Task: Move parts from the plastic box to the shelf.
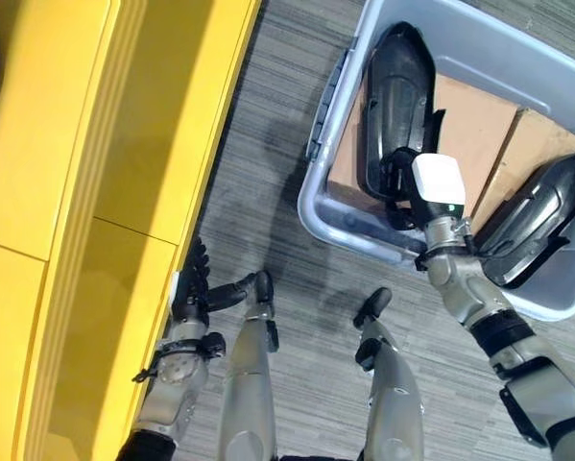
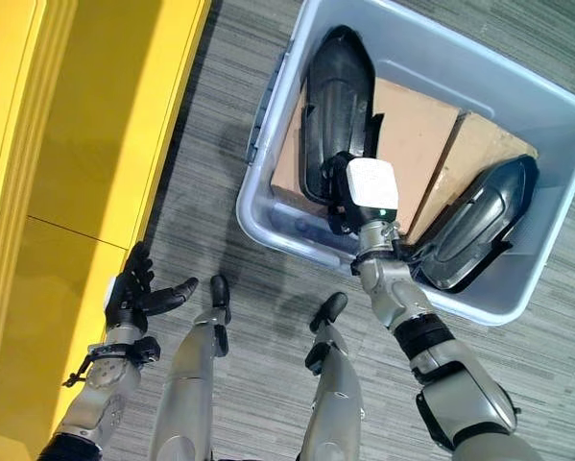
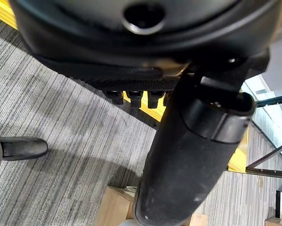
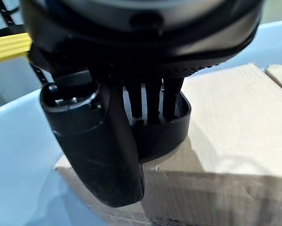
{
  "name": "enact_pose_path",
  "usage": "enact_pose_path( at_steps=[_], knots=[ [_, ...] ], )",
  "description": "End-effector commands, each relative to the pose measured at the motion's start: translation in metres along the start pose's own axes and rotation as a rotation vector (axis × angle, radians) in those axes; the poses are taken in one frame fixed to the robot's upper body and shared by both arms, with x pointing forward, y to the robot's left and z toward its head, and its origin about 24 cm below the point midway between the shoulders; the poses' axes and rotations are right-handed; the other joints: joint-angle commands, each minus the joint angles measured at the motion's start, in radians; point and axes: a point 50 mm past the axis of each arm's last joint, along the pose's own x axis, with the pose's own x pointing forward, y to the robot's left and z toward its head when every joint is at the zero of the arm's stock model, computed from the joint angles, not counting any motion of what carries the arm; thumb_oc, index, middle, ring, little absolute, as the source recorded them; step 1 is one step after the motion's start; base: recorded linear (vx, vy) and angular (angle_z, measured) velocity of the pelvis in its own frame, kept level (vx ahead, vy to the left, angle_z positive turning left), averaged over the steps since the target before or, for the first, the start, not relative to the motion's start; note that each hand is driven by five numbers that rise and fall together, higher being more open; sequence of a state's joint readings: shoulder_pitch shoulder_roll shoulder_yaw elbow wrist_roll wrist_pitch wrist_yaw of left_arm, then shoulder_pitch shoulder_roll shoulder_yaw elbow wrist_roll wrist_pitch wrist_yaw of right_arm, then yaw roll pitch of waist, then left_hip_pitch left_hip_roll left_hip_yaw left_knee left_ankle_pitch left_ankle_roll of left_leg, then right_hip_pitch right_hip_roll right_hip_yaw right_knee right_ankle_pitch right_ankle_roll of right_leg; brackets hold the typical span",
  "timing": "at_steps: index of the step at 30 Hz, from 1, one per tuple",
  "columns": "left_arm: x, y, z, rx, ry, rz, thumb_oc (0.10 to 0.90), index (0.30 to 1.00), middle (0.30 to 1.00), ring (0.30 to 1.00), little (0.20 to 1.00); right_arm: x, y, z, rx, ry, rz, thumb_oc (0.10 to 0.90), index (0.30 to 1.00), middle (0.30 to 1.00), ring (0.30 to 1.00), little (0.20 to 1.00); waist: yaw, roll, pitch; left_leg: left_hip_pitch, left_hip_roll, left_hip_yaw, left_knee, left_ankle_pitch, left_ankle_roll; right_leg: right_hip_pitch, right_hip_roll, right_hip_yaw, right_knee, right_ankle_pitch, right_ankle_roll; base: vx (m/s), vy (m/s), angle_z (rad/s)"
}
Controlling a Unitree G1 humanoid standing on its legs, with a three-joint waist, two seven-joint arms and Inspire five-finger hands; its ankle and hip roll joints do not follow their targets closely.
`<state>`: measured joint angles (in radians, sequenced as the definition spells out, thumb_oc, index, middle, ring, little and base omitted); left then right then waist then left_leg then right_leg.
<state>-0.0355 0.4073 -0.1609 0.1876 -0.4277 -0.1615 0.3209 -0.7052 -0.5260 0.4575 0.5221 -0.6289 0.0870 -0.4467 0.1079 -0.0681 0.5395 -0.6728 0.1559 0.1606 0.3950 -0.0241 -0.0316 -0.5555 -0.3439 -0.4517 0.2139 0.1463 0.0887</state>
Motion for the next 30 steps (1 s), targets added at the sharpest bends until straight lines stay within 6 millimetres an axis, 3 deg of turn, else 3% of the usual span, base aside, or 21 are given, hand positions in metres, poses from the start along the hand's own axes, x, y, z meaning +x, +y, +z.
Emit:
enact_pose_path(
  at_steps=[1, 9, 17, 18, 21, 23, 30],
  knots=[
    [-0.006, -0.005, 0.02, -0.074, -0.131, 0.004, 0.9, 1.0, 1.0, 1.0, 1.0, -0.014, 0.02, -0.009, 0.018, 0.038, 0.137, 0.4, 0.3, 0.3, 0.3, 0.3, 0.0, 0.044, -0.02, 0.055, -0.014, 0.003, -0.072, -0.012, -0.02, 0.013, -0.042, 0.023, 0.104, -0.077, 0.103, 0.0, 0.0, 0.0],
    [-0.005, -0.006, 0.021, -0.076, -0.133, 0.008, 0.9, 1.0, 1.0, 1.0, 1.0, -0.021, 0.028, -0.012, 0.058, 0.081, 0.148, 0.4, 0.3, 0.3, 0.3, 0.3, -0.002, 0.04, -0.02, 0.089, -0.013, -0.001, -0.088, -0.006, -0.021, 0.039, -0.041, 0.017, 0.098, -0.072, 0.107, 0.0, 0.0, 0.0],
    [-0.003, -0.004, 0.02, -0.061, -0.126, 0.008, 0.9, 1.0, 1.0, 1.0, 1.0, -0.025, 0.023, -0.014, 0.093, 0.088, 0.113, 0.4, 0.3, 0.3, 0.3, 0.3, -0.005, 0.028, -0.02, 0.169, -0.016, 0.0, -0.128, 0.009, -0.027, 0.111, -0.029, 0.004, 0.069, -0.062, 0.112, -0.01, 0.0, 0.0],
    [-0.002, -0.002, 0.021, -0.055, -0.129, 0.015, 0.9, 1.0, 1.0, 1.0, 1.0, -0.025, 0.019, -0.013, 0.098, 0.075, 0.097, 0.4, 0.3, 0.3, 0.3, 0.3, -0.007, 0.019, -0.02, 0.182, -0.019, 0.013, -0.147, 0.039, -0.018, 0.13, -0.026, -0.011, 0.044, -0.036, 0.1, -0.07, -0.008, -0.01],
    [-0.001, 0.0, 0.02, -0.044, -0.122, 0.02, 0.9, 1.0, 1.0, 1.0, 1.0, -0.025, 0.011, -0.011, 0.105, 0.055, 0.072, 0.4, 0.3, 0.3, 0.3, 0.3, -0.007, 0.012, -0.02, 0.225, -0.02, 0.016, -0.175, 0.053, -0.021, 0.17, -0.019, -0.014, 0.021, -0.027, 0.103, -0.02, -0.001, -0.01],
    [0.0, 0.005, 0.021, -0.027, -0.122, 0.024, 0.9, 1.0, 1.0, 1.0, 1.0, -0.025, -0.01, -0.006, 0.15, 0.001, 0.001, 0.4, 0.3, 0.3, 0.3, 0.3, -0.006, -0.005, -0.02, 0.332, -0.021, 0.021, -0.244, 0.08, -0.028, 0.268, -0.002, -0.024, -0.032, -0.01, 0.111, 0.0, 0.0, 0.0],
    [-0.008, 0.025, 0.011, 0.029, -0.077, 0.049, 0.9, 1.0, 1.0, 1.0, 1.0, -0.032, -0.057, 0.006, 0.199, -0.138, -0.145, 0.4, 0.3, 0.3, 0.3, 0.3, -0.021, -0.033, -0.168, 0.489, -0.013, 0.043, -0.401, 0.144, -0.041, 0.406, 0.035, -0.04, -0.142, 0.005, 0.126, 0.06, -0.025, -0.12]
  ],
)
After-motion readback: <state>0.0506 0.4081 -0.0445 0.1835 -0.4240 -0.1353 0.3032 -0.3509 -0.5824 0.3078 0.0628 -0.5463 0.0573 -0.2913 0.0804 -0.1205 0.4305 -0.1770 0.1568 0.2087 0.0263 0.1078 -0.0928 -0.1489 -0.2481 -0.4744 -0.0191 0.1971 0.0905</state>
